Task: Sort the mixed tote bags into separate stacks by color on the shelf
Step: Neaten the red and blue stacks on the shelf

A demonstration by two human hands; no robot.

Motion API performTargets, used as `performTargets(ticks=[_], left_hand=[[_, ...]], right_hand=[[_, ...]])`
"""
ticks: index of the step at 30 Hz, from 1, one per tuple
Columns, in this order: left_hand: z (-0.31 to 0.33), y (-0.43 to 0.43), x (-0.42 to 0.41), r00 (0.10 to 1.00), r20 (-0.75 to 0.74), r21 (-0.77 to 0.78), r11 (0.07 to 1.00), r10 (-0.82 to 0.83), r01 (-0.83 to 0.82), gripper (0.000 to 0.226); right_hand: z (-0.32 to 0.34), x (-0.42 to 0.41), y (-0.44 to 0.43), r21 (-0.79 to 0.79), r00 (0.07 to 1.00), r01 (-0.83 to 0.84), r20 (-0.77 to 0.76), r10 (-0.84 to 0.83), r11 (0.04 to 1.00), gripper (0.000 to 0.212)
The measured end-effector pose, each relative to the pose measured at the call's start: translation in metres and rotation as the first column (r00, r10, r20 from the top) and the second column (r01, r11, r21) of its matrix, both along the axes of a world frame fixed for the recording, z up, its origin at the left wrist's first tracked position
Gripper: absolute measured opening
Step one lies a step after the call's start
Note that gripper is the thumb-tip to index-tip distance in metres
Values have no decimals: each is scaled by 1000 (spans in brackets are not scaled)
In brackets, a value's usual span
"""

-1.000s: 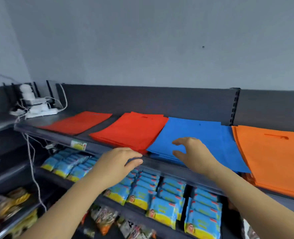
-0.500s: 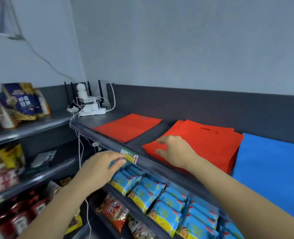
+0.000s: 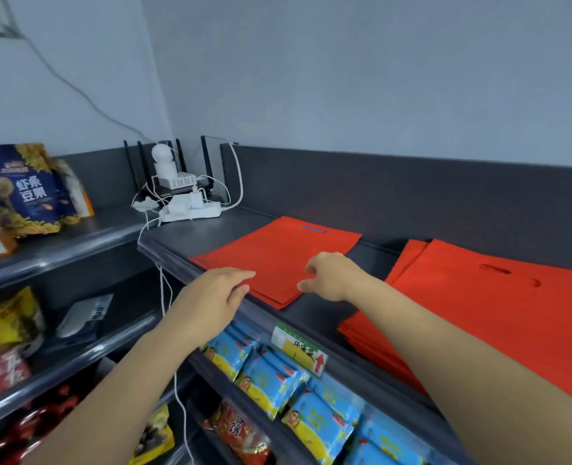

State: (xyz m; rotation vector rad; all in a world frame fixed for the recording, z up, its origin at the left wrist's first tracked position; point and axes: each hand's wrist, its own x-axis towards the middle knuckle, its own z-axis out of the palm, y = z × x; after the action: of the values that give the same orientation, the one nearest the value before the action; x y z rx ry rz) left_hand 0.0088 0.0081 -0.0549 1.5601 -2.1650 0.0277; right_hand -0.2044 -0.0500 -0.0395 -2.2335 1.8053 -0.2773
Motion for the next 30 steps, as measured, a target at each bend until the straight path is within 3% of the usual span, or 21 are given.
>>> performTargets(ticks=[6,11,15,21,23,24,26,28,30], left_hand=[[-11,-82,29,985,40,26,985,-170,169,36],[-19,-135,45,956,105,136,956,-275,260,42],[-20,-155,55,941,73,221,926,-330,308,52],[-23,-174,52,926,174,78,942,-335,326,23],[-23,-175,53,931,155,70,944,-331,324,24],[-21,-174,55,933,132,71,942,-334,327,24],[-17,-169,58,934,80,28,938,-347,346,23],[-11,-155,55,928,43,-101,922,-371,374,20],[-5,-135,44,910,20,-234,883,-414,407,19]], right_hand=[[-16,29,-27,98,996,94,-19,-92,991,67],[-23,38,-42,13,948,318,17,-318,948,40],[-24,41,-45,24,909,411,69,-411,912,17],[-24,48,-46,33,876,472,89,-473,881,28],[-21,48,-41,73,852,453,259,-456,889,30],[-16,48,-36,114,772,465,433,-465,878,33],[-4,46,-30,243,500,524,688,-526,816,34],[11,43,-23,400,298,476,764,-572,783,21],[19,38,-19,454,186,395,812,-554,799,24]])
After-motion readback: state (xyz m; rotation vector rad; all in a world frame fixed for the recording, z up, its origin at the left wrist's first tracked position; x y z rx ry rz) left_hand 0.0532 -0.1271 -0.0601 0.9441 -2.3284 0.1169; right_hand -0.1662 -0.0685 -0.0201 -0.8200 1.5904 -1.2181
